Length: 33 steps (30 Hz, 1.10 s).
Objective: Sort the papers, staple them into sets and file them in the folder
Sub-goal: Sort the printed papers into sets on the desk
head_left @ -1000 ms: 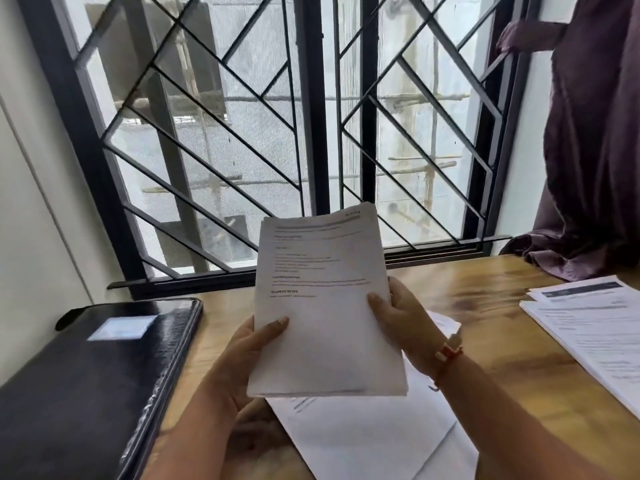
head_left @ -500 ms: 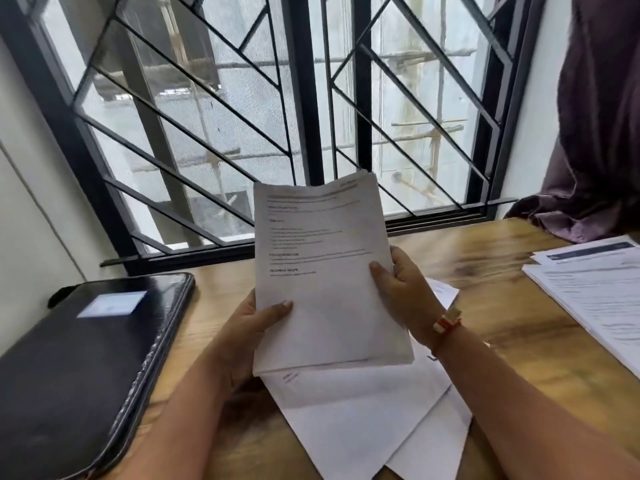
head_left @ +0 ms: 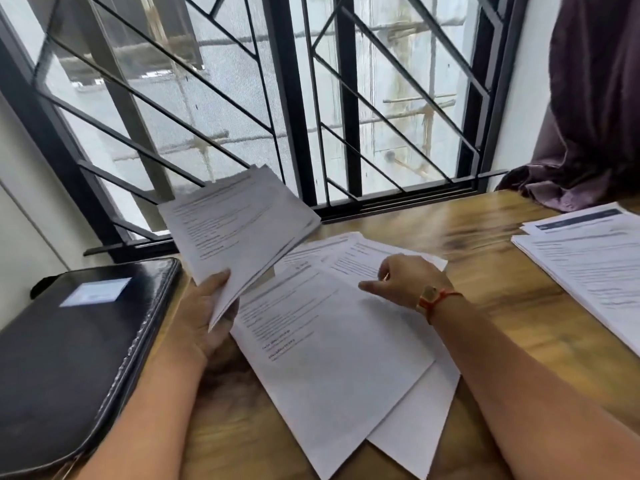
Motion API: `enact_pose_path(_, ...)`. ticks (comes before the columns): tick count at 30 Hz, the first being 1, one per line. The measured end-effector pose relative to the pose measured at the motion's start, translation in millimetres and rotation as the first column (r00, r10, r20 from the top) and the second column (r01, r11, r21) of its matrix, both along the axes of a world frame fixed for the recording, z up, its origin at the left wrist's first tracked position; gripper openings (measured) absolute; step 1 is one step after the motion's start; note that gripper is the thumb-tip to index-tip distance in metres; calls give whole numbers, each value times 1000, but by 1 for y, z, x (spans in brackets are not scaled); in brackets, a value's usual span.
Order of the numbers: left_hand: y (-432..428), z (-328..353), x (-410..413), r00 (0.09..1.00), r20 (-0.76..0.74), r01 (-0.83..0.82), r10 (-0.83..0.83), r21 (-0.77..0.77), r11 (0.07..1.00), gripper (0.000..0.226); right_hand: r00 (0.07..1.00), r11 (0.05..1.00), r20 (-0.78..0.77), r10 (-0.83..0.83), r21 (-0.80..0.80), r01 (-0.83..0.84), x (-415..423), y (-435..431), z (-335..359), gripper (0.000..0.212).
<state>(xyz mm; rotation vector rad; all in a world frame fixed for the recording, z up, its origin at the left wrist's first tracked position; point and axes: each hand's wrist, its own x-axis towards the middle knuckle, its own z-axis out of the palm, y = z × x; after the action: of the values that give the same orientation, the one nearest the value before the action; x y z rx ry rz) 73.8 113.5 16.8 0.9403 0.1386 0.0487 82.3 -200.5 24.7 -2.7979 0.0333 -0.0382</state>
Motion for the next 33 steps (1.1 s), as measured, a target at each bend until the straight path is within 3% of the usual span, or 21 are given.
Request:
enact_pose_path(3, 2, 0, 3, 999, -23, -31, 31, 10, 999, 31, 1000, 998, -20, 16, -54, -17, -4, 6, 3, 62)
enact_pose_path(6, 3, 0, 3, 998, -26, -52, 53, 39, 998, 40, 999, 991, -32, 39, -125, -43, -5, 9, 2, 70)
enact_pose_path(9, 3, 1, 2, 998, -16, -60, 61, 42, 997, 47, 998, 995, -32, 55, -82, -58, -5, 12, 2, 64)
enact_pose_path(14, -4, 3, -2, 1000, 12, -2, 2, 35, 999, 29, 998, 998, -39, 55, 39, -53, -7, 12, 4, 54)
enact_pose_path(20, -1, 2, 0, 999, 3, -52, 52, 71, 996, 44, 999, 970, 3, 39, 239, -39, 4, 3, -4, 23)
enact_pose_path(26, -3, 3, -2, 997, 24, -74, 73, 74, 994, 48, 1000, 797, 29, 5, 604, -22, 6, 1, -5, 33)
enact_pose_path(30, -1, 4, -2, 997, 31, -77, 76, 47, 996, 52, 999, 703, 42, -16, 711, -18, 0, 4, -1, 45)
enact_pose_path(33, 0, 5, -2, 996, 35, -85, 84, 33, 996, 52, 996, 613, 70, -52, 789, -23, -2, 4, 1, 41)
